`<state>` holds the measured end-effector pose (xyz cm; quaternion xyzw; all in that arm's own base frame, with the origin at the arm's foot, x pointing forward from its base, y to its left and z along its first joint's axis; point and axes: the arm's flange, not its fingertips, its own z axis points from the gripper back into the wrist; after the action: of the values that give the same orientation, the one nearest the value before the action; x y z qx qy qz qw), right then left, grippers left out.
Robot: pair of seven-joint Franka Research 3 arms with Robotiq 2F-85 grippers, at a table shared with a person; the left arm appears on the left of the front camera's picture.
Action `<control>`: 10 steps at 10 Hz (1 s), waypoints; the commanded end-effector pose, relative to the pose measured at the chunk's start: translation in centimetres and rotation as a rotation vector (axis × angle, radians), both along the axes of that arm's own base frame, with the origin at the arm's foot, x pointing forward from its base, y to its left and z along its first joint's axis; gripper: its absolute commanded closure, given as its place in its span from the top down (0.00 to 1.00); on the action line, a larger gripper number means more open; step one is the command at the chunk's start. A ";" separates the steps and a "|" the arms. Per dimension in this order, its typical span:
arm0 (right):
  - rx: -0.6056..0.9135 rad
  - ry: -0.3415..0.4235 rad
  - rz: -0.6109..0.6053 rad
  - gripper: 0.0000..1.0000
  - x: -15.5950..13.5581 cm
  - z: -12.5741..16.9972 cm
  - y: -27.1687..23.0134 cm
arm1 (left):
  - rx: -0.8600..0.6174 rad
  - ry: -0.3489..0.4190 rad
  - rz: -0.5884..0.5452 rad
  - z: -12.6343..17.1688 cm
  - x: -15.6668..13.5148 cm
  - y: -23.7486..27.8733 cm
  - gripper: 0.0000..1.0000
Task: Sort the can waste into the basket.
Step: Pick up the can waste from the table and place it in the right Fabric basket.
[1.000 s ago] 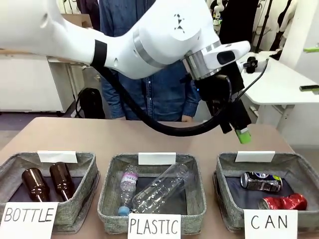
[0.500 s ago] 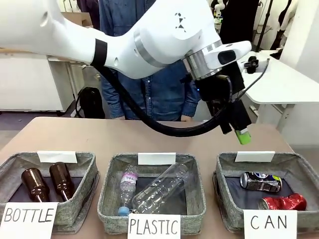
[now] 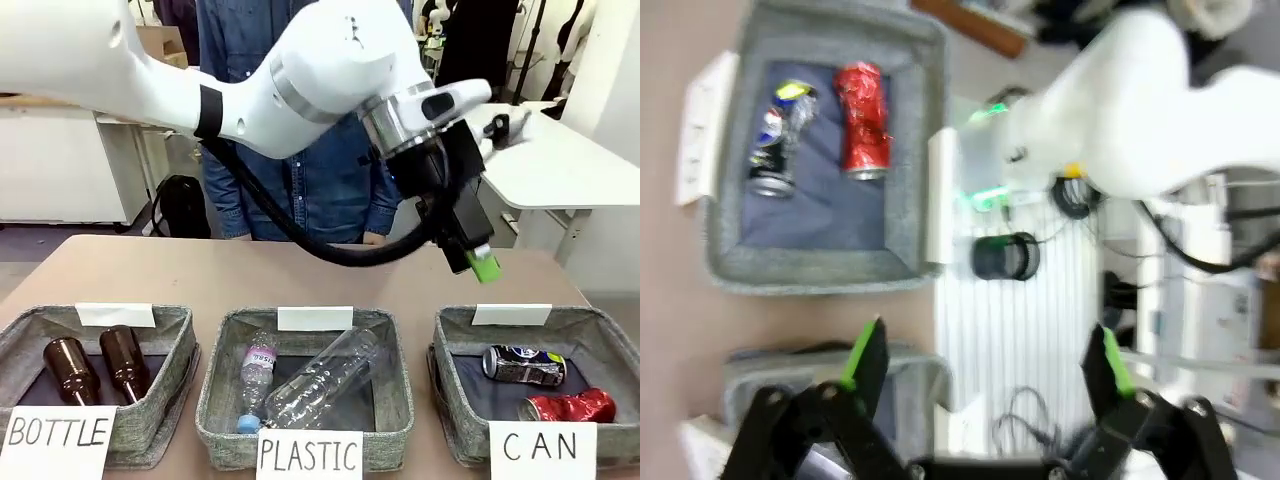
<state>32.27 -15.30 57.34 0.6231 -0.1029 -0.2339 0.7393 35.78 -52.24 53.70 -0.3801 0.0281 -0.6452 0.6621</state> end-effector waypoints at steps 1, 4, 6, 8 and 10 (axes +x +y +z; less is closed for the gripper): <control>0.021 0.006 0.006 1.00 0.3 0.3 0.1 | -0.023 0.202 0.028 1.6 1.6 5.8 1.00; 0.024 0.000 0.006 1.00 0.3 0.6 0.7 | -0.219 0.292 0.457 2.6 -0.7 17.5 1.00; 0.006 0.002 0.055 1.00 0.2 0.8 2.9 | -0.373 0.318 0.701 2.3 -6.0 26.7 1.00; -0.025 -0.029 0.200 1.00 -1.9 1.3 7.1 | -0.490 0.517 0.748 -0.9 -7.4 33.5 1.00; -0.070 -0.062 0.273 1.00 -4.1 0.5 12.5 | -0.621 0.740 0.664 -5.4 -5.3 37.8 1.00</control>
<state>29.68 -5.08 58.34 0.6132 -0.0431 -0.1230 0.7791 29.56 -15.81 51.37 -0.7015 -0.0724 -0.2181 0.6745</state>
